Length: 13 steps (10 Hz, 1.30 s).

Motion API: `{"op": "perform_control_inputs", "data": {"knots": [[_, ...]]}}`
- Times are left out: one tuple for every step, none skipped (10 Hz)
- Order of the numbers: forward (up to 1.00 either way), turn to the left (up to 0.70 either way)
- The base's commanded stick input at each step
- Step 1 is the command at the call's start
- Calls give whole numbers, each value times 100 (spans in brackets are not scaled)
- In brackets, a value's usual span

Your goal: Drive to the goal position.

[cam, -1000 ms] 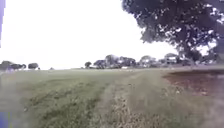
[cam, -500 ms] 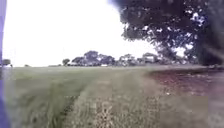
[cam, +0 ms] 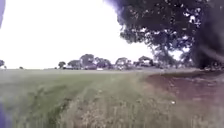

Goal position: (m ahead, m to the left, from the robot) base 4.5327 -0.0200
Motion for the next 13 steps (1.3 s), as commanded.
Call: {"op": "perform_control_inputs", "data": {"knots": [[100, 17], [100, 26], [100, 34], [100, 40], [100, 40], [100, 40], [100, 28], [100, 16], [100, 4], [100, 0], [100, 0], [100, 0], [100, 0]]}}
